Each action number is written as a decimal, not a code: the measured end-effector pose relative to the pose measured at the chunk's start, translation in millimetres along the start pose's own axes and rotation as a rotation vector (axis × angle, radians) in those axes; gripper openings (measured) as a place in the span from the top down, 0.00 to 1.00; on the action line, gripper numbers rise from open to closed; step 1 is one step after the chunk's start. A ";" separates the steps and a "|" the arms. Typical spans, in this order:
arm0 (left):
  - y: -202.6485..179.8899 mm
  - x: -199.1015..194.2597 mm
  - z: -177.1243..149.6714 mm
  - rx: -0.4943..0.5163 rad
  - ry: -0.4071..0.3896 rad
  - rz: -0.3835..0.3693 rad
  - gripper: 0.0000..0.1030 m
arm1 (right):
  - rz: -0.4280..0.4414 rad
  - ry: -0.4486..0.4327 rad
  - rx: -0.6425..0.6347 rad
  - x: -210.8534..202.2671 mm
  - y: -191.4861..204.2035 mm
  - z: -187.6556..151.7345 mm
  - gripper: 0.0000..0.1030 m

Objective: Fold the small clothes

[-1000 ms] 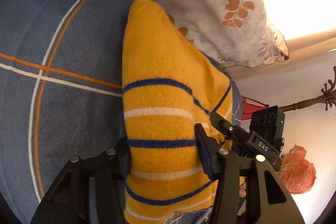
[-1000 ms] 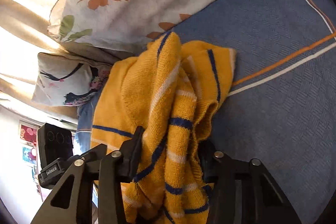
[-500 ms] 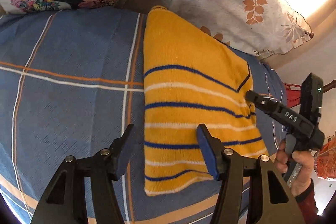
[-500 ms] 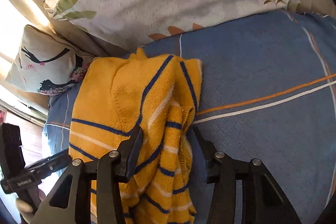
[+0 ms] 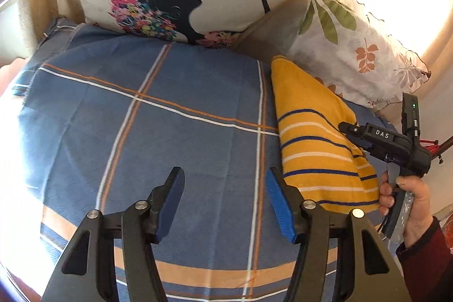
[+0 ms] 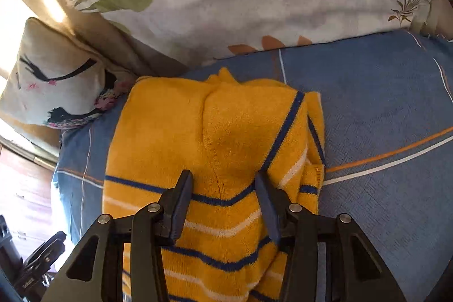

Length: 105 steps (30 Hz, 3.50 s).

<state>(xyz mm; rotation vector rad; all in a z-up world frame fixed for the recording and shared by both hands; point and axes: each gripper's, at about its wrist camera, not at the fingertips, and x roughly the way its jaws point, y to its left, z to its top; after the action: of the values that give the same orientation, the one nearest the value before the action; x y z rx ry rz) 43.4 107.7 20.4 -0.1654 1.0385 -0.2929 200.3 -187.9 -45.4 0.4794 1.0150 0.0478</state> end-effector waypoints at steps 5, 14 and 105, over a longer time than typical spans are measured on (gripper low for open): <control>32.7 -29.4 -2.6 0.009 -0.074 0.086 0.42 | -0.047 -0.039 -0.069 -20.7 40.2 -9.3 0.51; 61.9 -56.4 11.7 0.021 -0.189 0.123 0.41 | -0.088 -0.028 0.019 -41.4 20.5 -93.5 0.43; -138.4 -72.0 -122.4 0.093 -0.181 0.306 0.00 | -0.252 -0.084 -0.313 -131.1 12.1 -199.1 0.27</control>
<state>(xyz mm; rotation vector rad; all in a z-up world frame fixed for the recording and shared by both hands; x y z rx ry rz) -118.9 -0.5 56.1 0.0511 0.8544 -0.0474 -32.0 -138.6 -21.4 0.0662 0.9579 -0.0383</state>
